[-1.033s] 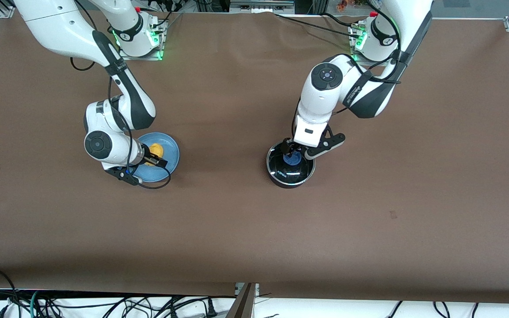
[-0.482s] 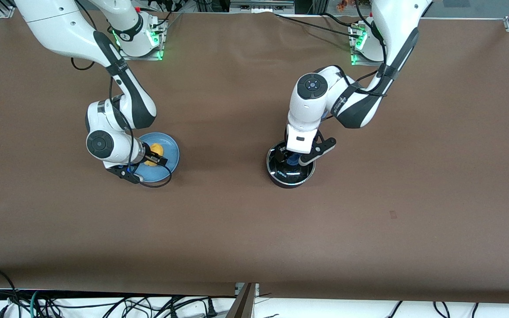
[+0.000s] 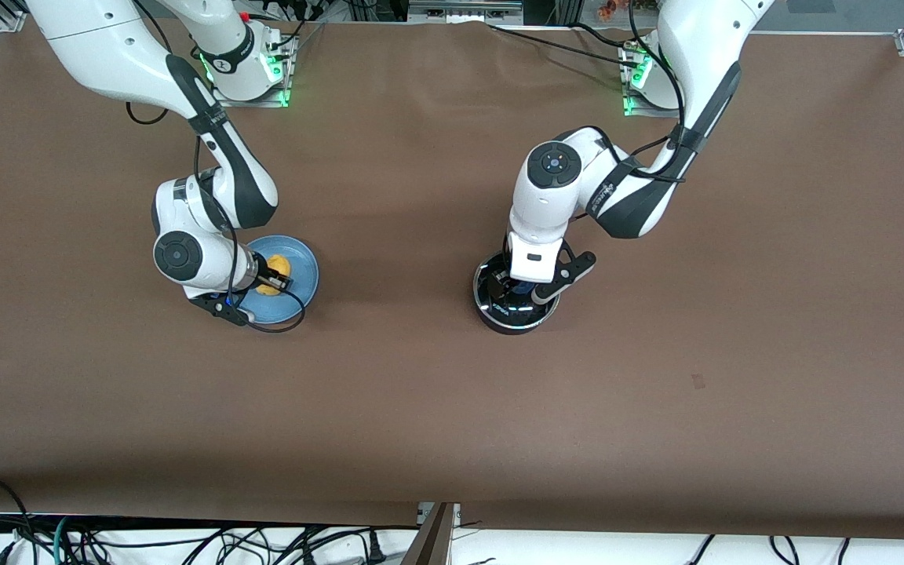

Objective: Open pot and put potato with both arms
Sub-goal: 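Lower the right gripper onto the potato while the left gripper descends to the lid, then close the right gripper on the potato while the left gripper grips the knob, then lift the lid off with the left gripper while the right gripper lifts the potato, then drop the potato into the pot while the left gripper lowers the lid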

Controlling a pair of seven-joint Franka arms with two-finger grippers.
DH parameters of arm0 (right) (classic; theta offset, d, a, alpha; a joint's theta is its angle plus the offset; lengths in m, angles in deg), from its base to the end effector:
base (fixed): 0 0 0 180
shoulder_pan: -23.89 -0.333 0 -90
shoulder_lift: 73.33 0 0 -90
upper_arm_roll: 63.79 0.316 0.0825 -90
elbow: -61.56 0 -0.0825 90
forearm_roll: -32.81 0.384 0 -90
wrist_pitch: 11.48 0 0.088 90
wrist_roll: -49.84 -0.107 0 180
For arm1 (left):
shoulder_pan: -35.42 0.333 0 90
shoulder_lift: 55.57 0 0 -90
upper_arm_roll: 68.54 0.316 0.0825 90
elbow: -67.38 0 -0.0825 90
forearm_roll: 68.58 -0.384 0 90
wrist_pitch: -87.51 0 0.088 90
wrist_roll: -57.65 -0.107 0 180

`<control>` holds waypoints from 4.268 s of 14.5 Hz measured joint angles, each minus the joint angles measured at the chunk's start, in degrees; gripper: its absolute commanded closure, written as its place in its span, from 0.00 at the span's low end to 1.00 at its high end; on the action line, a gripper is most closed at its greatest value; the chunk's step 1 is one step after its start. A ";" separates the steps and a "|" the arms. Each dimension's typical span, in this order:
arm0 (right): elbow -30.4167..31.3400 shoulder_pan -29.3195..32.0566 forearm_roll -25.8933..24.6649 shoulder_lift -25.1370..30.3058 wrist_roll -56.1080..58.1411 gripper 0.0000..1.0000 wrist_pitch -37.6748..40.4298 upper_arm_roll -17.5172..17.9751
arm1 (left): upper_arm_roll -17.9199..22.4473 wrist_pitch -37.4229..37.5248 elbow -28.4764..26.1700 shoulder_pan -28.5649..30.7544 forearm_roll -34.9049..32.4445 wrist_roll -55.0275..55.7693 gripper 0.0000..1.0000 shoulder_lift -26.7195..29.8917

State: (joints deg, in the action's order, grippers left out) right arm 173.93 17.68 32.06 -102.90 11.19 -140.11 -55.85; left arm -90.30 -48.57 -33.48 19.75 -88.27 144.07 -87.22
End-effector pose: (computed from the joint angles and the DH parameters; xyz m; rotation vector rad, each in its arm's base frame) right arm 0.5735 0.1431 0.1940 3.0043 -0.6534 -0.3560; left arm 0.5504 -0.3853 0.2813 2.8875 1.0243 0.1612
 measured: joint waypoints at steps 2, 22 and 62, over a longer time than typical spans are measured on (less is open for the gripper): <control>0.00 0.00 0.00 0.00 0.00 0.60 0.00 0.00 | 0.01 0.00 0.55 0.00 0.00 0.27 0.08 -0.89; -0.03 0.05 0.00 0.00 0.00 0.60 -0.28 -0.01 | 0.04 1.17 1.31 0.02 -0.05 0.71 0.56 -1.29; -26.23 -24.51 2.17 -15.75 -51.40 0.57 -30.09 11.71 | -0.02 8.28 -7.78 32.80 11.20 -65.57 0.62 13.20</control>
State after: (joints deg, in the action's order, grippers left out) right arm 147.70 -6.84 34.23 -118.65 -40.21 -170.19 -44.14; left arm -90.31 -40.29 -41.26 52.55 -77.07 78.50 -74.03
